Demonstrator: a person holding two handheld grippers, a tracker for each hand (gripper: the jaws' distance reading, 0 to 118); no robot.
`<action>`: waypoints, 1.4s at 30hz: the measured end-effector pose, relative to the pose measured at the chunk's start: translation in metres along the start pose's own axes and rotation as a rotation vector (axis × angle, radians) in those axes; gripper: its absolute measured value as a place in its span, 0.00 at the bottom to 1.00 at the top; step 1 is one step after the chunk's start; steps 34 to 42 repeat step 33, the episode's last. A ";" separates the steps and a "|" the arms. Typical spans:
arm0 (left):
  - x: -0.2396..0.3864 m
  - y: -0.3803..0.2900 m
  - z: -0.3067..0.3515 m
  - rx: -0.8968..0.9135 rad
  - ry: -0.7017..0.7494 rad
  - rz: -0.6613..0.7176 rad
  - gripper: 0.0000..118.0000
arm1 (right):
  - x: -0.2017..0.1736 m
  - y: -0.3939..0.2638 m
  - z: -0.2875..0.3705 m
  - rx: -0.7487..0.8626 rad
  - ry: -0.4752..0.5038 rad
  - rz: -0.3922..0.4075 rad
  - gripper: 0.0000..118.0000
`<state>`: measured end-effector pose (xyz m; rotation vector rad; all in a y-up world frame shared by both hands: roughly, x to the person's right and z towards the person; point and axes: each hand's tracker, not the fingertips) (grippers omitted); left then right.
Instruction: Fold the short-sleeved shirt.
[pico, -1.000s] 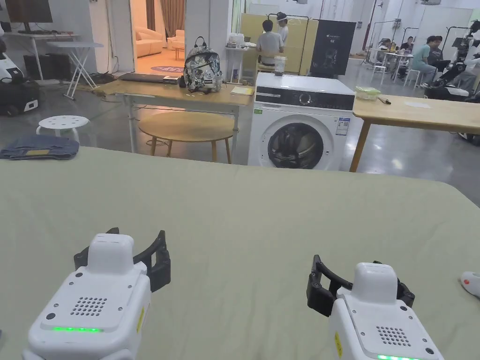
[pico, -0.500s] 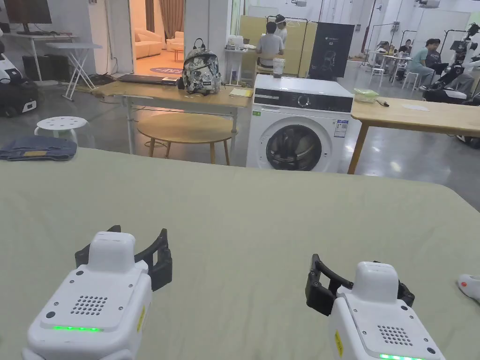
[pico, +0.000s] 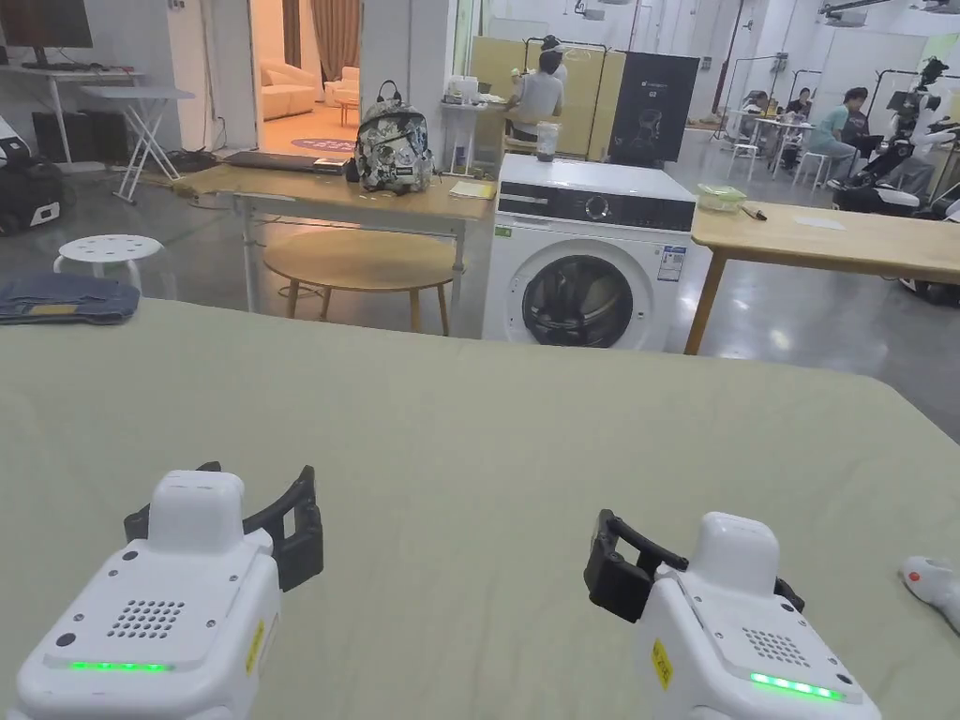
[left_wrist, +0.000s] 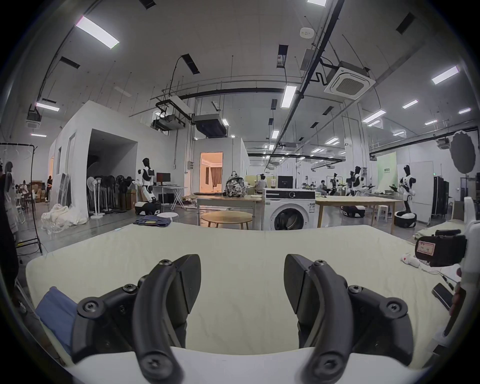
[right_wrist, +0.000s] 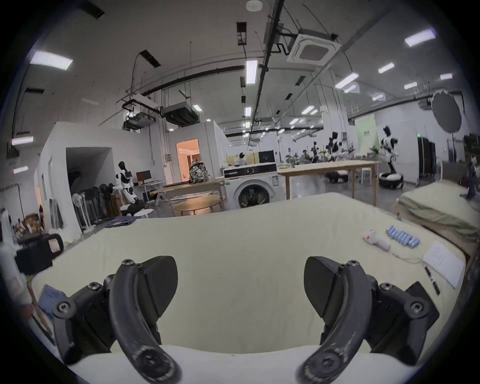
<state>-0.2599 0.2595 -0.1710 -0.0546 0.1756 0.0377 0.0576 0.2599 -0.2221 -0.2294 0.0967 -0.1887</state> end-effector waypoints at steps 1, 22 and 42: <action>0.000 0.000 0.000 -0.003 0.000 0.002 0.56 | 0.001 0.002 0.000 -0.013 0.011 -0.025 0.85; -0.002 -0.005 -0.003 -0.048 -0.005 0.021 0.56 | 0.011 0.017 -0.003 -0.087 -0.017 -0.123 0.85; -0.001 -0.009 -0.003 -0.068 -0.019 0.014 0.56 | 0.007 0.021 -0.007 -0.083 -0.059 -0.099 0.85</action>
